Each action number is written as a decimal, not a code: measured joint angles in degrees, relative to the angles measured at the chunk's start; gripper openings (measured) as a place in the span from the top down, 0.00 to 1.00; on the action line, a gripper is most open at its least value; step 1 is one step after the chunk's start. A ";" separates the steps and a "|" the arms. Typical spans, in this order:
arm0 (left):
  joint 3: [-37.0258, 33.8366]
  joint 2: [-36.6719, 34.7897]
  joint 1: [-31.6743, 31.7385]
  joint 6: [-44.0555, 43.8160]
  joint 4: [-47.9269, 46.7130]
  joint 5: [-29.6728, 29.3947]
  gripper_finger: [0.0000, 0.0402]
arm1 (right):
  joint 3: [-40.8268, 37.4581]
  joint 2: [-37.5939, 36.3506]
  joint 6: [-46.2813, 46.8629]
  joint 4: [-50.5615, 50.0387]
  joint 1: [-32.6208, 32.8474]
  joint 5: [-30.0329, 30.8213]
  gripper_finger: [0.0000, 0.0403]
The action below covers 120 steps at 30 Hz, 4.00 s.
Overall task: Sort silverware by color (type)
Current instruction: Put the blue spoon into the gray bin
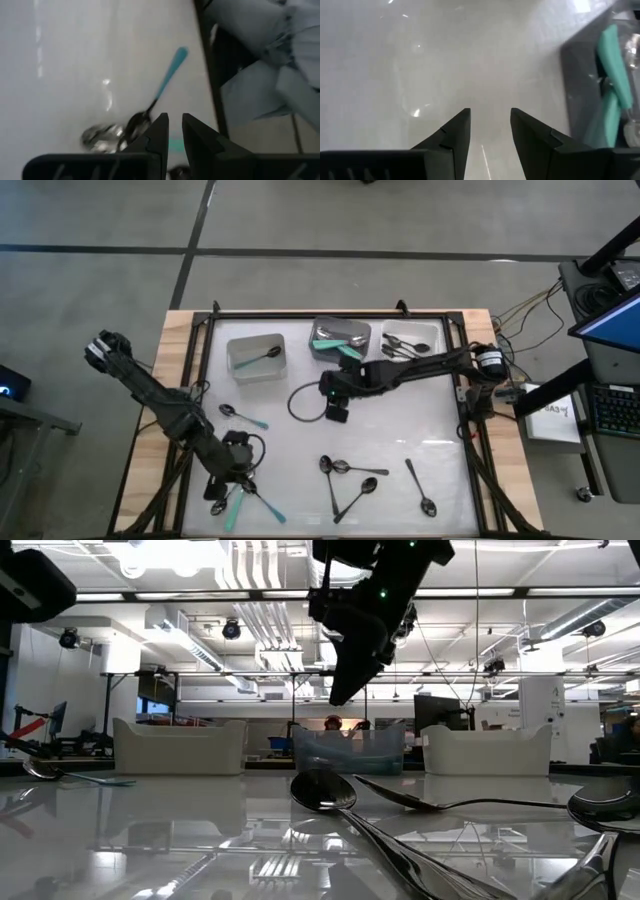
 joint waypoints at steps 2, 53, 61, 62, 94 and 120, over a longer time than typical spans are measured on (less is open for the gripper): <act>-2.17 0.16 -0.14 0.50 5.13 0.03 0.91 | 0.00 -0.01 0.16 0.00 0.98 0.04 0.67; 6.36 33.08 -1.63 26.67 11.05 -0.22 0.68 | 0.00 -0.02 10.05 -0.44 4.87 0.13 0.67; 6.38 33.94 -1.39 20.53 10.71 -0.16 0.88 | 0.00 -0.02 10.05 -0.43 4.87 0.15 0.67; 6.38 33.94 -1.39 20.33 10.54 -0.22 0.92 | 0.00 -0.02 10.05 -0.41 4.87 0.15 0.67; 3.96 7.55 9.48 29.23 -16.82 -19.71 1.00 | 0.00 0.00 12.41 -0.42 4.70 0.15 0.67; 2.88 -6.08 58.58 53.01 -14.99 -28.33 1.00 | -0.17 0.00 17.24 -5.38 6.69 0.71 0.67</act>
